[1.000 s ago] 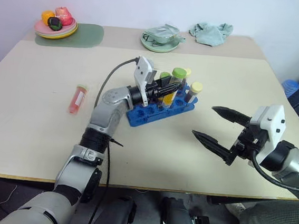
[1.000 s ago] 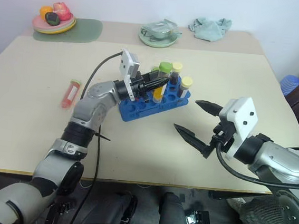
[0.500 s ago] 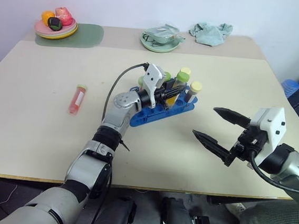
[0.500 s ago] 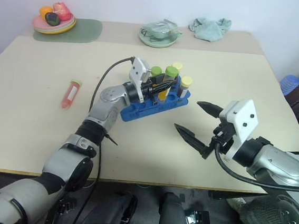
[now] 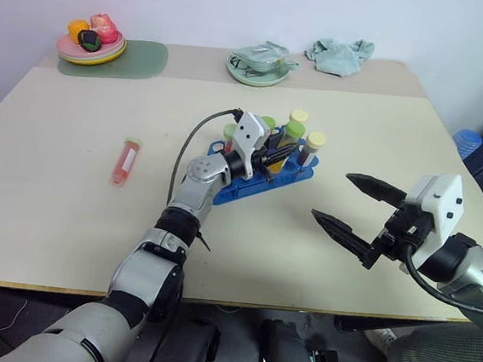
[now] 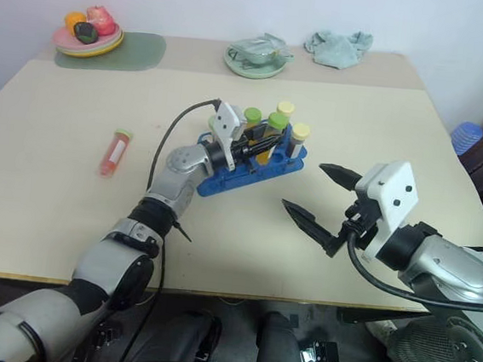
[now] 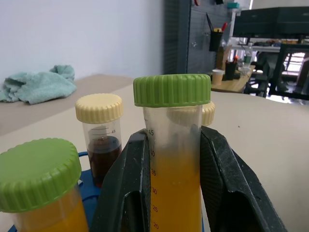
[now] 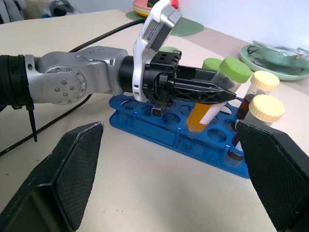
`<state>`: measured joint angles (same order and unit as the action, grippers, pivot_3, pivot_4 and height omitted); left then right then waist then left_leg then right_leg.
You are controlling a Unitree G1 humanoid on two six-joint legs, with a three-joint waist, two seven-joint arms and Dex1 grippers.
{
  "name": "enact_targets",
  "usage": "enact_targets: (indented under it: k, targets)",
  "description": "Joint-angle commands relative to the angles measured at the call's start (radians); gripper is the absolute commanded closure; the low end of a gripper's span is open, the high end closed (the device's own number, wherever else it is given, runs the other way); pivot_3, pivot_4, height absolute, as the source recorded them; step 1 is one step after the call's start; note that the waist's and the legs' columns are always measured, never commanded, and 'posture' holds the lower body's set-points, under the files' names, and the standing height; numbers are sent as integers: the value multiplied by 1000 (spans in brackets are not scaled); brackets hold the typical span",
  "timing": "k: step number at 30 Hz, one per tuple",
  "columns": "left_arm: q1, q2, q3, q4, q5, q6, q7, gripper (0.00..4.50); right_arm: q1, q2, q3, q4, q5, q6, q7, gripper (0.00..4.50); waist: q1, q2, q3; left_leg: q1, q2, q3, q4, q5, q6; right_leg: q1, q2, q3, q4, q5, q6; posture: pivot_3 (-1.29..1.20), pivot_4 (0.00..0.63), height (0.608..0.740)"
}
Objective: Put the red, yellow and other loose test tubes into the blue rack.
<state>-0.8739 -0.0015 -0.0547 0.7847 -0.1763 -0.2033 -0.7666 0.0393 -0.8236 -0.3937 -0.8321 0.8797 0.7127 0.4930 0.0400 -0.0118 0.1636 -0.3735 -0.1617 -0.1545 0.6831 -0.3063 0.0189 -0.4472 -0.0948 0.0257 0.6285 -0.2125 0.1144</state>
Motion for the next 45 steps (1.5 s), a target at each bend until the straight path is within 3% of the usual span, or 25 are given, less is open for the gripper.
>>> enact_targets:
  k: [1,4,11,16,20,22,26,28,32,38,45]
  targets:
    - [29,0,9,-38,-22,8,-28,2674,-8,-7,-30,-19,15,-19,6,0,-1,0,0,0,0,0,0,0,0,0,0,0,0,0,0,0,150,740]
    - [56,2,11,-117,-32,10,-24,1324,-11,-11,-31,-13,17,-19,14,0,-1,0,0,0,0,0,0,0,0,0,0,0,0,0,0,0,150,740]
    - [120,63,9,-530,-182,222,-117,1324,-42,-16,1,27,5,-24,45,0,0,0,0,0,0,0,0,0,0,0,0,0,0,0,0,0,150,740]
    - [-13,90,135,-672,-325,439,58,1324,-87,-19,36,70,-10,-32,81,0,1,-1,1,0,0,0,0,0,0,0,1,0,0,0,0,0,150,740]
    - [-203,177,287,-520,-298,587,380,1324,-131,-13,79,102,-31,-41,110,0,-4,-2,1,0,1,0,0,0,0,0,1,0,-1,0,0,0,150,740]
    - [-267,282,248,-429,-166,826,555,1324,-152,-9,102,120,-43,-52,128,0,-5,-1,1,1,2,1,-2,0,0,0,2,1,-1,0,0,0,150,740]
    - [-337,426,289,-323,-151,1259,675,1324,-203,-19,141,152,-59,-65,179,0,-4,-2,1,1,2,2,-2,0,0,-1,5,2,0,-1,1,0,150,740]
    - [-368,481,273,-247,-139,1375,658,1324,-233,-21,166,163,-69,-71,203,0,-3,-3,2,0,2,1,-1,0,0,-3,6,2,1,0,1,0,150,740]
    - [-416,566,190,-57,-82,1488,598,1324,-332,0,248,212,-104,-84,247,0,-2,-5,3,-2,1,1,-1,0,0,-5,5,1,1,0,1,0,150,740]
    - [-497,581,145,174,-23,1531,554,1324,-447,42,343,278,-162,-106,285,0,-3,-5,3,-2,1,2,-1,0,0,-5,5,1,1,0,1,0,150,740]
    - [-549,610,113,279,42,1501,543,1324,-459,63,348,277,-174,-99,292,0,-8,-6,3,-10,1,2,0,0,-1,-14,4,1,3,0,0,0,150,740]
